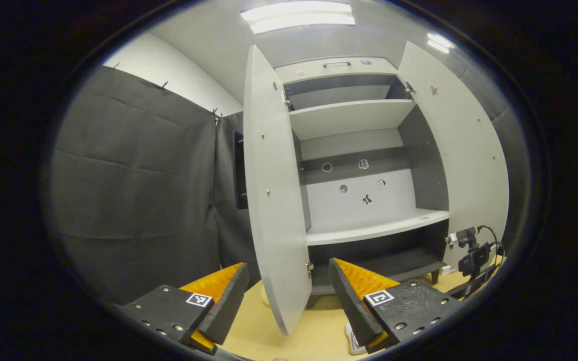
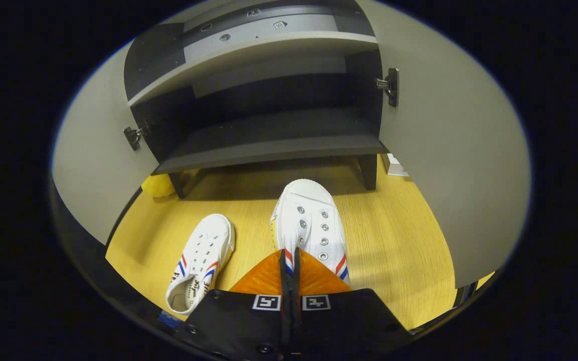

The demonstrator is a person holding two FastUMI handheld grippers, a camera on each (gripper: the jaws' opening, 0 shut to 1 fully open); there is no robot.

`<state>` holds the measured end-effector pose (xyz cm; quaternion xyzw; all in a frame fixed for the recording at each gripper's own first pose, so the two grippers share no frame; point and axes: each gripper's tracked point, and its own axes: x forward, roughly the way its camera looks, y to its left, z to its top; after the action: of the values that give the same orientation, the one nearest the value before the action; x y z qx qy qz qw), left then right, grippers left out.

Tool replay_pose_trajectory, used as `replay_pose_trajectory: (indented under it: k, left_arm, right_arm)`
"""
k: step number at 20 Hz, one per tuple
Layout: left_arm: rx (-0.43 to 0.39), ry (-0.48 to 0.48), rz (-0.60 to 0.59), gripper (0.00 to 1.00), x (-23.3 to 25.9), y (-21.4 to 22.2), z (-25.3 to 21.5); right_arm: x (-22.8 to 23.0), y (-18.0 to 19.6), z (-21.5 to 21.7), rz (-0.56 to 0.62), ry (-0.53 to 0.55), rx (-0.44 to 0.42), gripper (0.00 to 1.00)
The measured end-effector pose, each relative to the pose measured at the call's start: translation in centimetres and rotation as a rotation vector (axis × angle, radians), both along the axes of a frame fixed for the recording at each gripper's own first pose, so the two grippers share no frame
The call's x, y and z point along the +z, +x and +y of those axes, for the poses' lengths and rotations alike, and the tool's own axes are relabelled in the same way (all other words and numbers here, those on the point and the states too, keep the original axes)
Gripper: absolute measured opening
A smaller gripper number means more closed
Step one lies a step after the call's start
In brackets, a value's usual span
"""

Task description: Grab one shoe with the right hand and put it into the shoe cabinet, grab the other shoe with the left hand and put it into the shoe cabinet; then close the right door with the right hand and the left door with the left hand.

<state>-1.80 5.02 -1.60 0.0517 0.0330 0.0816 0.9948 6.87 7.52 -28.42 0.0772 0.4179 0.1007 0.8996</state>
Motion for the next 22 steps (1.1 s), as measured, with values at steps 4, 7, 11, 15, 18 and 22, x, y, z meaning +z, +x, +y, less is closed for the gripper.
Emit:
replay_pose_trajectory:
  k: [4, 7, 11, 15, 18, 22]
  left_arm:
    - [-0.02, -0.009, -0.007, 0.94, 0.0, 0.2, -0.7]
    - [-0.029, -0.014, -0.013, 0.94, 0.0, 0.5, -1.0]
    - [-0.042, -0.019, -0.021, 0.94, 0.1, 0.7, -1.4]
    - [-0.052, -0.021, -0.029, 0.94, 0.2, 1.0, -1.6]
    - [-0.056, -0.027, -0.03, 0.94, 0.1, 1.2, -1.7]
    - [-0.045, -0.019, -0.037, 0.94, 0.2, 1.1, -1.3]
  right_arm:
    - [4.5, 0.9, 0.3, -0.074, 0.056, 0.004, 0.01]
    - [8.7, 2.1, 0.4, -0.143, 0.111, -0.013, 0.01]
    - [14.1, 4.0, 0.6, -0.238, 0.149, -0.006, 0.01]
    - [19.6, 5.9, 0.5, -0.329, 0.182, 0.007, 0.0]
    - [23.0, 8.4, 1.4, -0.382, 0.215, 0.018, 0.01]
    - [26.5, 12.7, 1.3, -0.446, 0.236, -0.007, 0.0]
